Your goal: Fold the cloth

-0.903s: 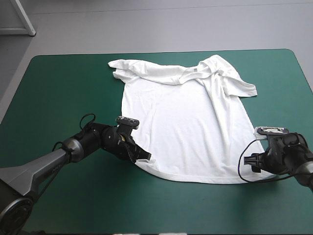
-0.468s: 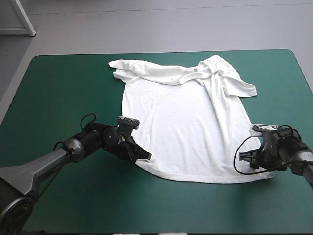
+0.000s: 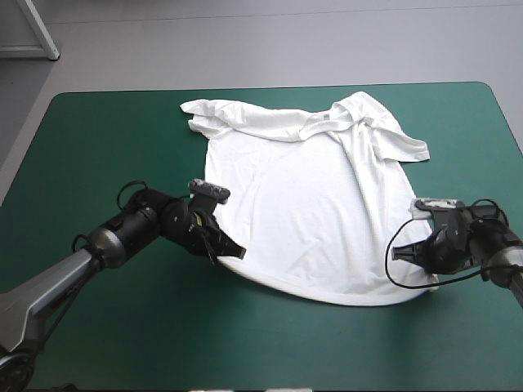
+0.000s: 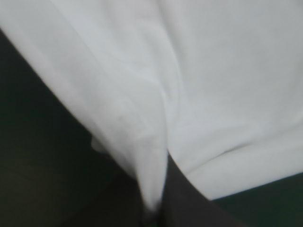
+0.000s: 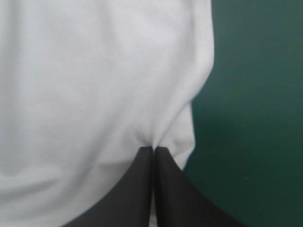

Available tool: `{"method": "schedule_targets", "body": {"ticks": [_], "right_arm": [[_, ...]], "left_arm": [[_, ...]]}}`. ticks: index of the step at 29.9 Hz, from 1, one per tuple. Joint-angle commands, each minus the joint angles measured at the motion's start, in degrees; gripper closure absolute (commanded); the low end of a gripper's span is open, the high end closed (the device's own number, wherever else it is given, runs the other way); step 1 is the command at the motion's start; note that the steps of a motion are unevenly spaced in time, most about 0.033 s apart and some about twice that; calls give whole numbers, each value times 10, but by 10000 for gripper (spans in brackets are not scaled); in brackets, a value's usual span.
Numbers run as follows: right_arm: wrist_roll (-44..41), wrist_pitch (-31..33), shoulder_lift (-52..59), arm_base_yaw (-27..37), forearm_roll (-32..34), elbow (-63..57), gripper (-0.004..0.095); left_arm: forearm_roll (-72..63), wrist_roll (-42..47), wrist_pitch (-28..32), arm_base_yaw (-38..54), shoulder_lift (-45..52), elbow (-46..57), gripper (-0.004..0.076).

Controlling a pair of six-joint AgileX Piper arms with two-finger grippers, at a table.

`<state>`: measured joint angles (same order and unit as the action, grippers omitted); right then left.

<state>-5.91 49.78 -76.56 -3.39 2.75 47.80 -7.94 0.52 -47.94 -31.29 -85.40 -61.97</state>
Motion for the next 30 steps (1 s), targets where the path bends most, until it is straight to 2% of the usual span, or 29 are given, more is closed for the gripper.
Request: {"method": "schedule_targets", "body": {"ticks": [1,7,13,17,23,30], "right_arm": [[16,31,81,2,5,93,923],[27,83,151,1,-2,270,923],[44,102,157,1,-4,491,923],[46,72,144,1,-4,626,923],[53,16,116,1,-3,785,923],[73,-32,85,1,-5,903,923]], "left_arm": [[52,29,-46,-2,50,-97,733],[128,29,-155,-2,57,-296,733],[214,18,-205,-2,57,-512,733],[258,-9,-193,-2,57,-640,733],[295,-45,-135,-2,57,-778,733],[328,-88,-83,-2,57,-849,733]]}}
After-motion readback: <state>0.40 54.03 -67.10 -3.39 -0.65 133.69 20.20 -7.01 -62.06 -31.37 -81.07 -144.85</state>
